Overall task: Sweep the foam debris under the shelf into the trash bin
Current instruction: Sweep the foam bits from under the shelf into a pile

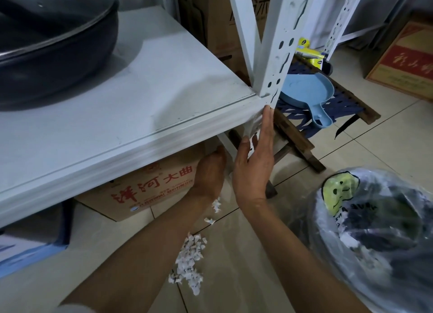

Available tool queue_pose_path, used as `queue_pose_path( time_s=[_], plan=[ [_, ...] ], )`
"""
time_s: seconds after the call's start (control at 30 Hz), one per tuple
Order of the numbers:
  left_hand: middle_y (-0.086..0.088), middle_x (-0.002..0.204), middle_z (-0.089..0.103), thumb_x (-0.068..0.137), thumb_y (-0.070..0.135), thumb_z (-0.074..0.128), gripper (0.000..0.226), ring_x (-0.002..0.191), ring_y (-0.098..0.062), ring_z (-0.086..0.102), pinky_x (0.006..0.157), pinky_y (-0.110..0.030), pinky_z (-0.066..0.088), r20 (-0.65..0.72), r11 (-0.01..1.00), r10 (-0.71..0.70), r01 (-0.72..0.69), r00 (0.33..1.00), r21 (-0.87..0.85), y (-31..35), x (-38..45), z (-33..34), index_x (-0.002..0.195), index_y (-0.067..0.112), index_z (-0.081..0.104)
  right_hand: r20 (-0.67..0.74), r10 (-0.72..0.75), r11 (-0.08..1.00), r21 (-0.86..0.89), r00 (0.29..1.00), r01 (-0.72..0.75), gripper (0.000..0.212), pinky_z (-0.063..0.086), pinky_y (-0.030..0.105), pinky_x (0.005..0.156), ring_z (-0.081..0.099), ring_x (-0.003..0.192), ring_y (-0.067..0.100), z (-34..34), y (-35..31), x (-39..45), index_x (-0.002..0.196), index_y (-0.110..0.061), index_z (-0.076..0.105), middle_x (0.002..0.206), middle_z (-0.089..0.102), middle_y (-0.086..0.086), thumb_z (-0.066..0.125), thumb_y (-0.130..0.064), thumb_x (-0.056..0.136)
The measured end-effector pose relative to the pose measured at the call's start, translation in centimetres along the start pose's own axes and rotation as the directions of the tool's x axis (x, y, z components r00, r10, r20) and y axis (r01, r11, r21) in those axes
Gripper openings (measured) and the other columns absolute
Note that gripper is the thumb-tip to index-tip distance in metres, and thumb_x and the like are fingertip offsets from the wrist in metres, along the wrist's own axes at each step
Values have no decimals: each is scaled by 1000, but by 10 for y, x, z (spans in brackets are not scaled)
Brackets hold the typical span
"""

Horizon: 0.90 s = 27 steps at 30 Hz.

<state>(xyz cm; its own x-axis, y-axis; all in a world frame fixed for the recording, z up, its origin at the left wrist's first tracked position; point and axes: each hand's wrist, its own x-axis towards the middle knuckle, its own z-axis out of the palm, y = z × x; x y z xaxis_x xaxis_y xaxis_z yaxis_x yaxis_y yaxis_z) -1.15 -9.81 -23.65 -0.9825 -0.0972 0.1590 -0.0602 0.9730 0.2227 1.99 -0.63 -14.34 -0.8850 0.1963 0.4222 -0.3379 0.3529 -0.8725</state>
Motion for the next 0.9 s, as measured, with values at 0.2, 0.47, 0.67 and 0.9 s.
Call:
queue_pose_path(
  time_s=[0.2, 0.47, 0.67, 0.9],
  plan=[
    [-1, 79, 69, 86, 39, 62, 25, 63, -16, 66, 50, -23, 35, 71, 968, -15, -3, 997, 252, -15, 45, 38, 98, 18, 59, 2, 1, 999, 46, 1000, -1, 68, 28, 37, 119, 18, 149, 8, 2, 2, -2, 152, -16, 21, 161, 21, -2, 43, 8, 93],
    [-2, 88, 70, 87, 35, 62, 21, 78, -18, 69, 61, -27, 51, -12, 995, -10, 11, 1000, 98, -16, 59, 67, 100, 19, 58, 19, 6, 997, 71, 1000, -7, 68, 30, 39, 119, 16, 149, 6, 1, 4, -1, 153, -19, 19, 162, 17, -6, 43, 7, 94],
    [0, 78, 67, 88, 32, 60, 13, 62, -13, 62, 49, -23, 43, 90, 1000, 12, -13, 996, 18, -21, 61, 69, 92, 20, 55, 39, 11, 995, 100, 999, -15, 71, 30, 41, 119, 16, 149, 5, -1, 5, -1, 153, -20, 20, 161, 18, -8, 41, 10, 93],
    [-12, 95, 72, 94, 8, 50, 18, 86, -26, 70, 67, -32, 51, 159, 989, 117, -130, 980, 73, -21, -12, 21, 111, 4, 54, 27, 4, 998, 57, 1000, -5, 65, 27, 35, 120, 19, 148, 5, -4, 5, 0, 152, -23, 23, 160, 22, -7, 42, 4, 96]
  ],
)
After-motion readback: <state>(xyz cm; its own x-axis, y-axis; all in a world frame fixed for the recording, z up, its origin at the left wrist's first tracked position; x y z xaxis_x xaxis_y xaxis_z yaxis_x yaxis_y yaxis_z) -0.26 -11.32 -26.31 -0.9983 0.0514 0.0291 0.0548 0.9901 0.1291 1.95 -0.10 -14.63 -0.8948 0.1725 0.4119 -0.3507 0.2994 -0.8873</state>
